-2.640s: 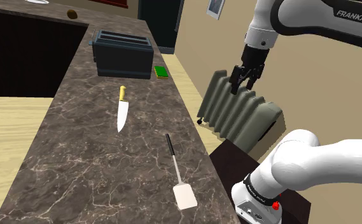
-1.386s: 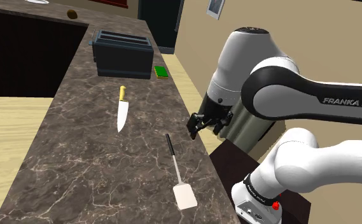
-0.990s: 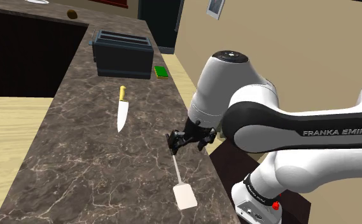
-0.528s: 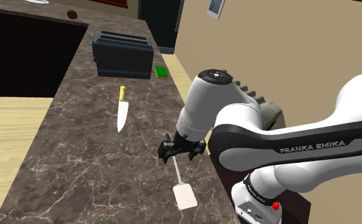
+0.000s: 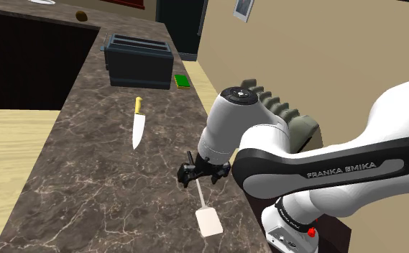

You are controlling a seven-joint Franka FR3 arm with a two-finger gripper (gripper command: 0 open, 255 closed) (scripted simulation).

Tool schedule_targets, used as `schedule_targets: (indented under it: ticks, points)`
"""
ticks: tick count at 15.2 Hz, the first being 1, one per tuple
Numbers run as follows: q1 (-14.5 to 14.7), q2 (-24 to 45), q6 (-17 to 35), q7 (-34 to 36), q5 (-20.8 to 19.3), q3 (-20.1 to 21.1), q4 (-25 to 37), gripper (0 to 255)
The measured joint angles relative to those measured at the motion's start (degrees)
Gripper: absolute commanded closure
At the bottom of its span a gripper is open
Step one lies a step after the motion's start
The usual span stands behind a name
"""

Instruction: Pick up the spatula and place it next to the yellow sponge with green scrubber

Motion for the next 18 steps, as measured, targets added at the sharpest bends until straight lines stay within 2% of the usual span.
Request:
schedule_targets:
  ticks: [1,2,12,18]
  points:
    - [-0.01,0.02,0.02,0.00,-0.01,0.01,0.00,0]
    - [-0.02,0.03,0.03,0.00,-0.01,0.01,0.00,255]
    - [-0.02,0.04,0.04,0.00,-0.01,0.01,0.00,255]
    - [0.56,-3.21,-5.08,-0.45,-0.50,-2.07,1.92,255]
